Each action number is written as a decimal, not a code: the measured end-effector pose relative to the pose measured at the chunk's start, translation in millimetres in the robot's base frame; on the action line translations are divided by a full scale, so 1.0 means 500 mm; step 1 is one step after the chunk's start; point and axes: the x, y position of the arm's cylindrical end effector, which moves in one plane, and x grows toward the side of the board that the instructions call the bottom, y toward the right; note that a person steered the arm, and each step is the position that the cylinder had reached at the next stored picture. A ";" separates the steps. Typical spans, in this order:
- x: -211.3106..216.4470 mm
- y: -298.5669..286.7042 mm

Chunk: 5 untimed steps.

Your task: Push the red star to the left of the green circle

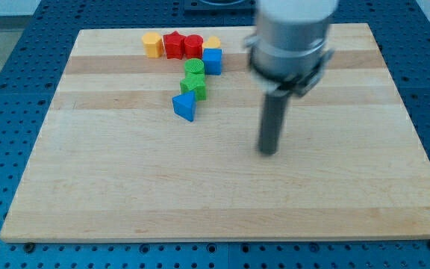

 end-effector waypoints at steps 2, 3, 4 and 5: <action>-0.106 -0.378; -0.302 -0.407; -0.496 -0.430; -0.656 -0.446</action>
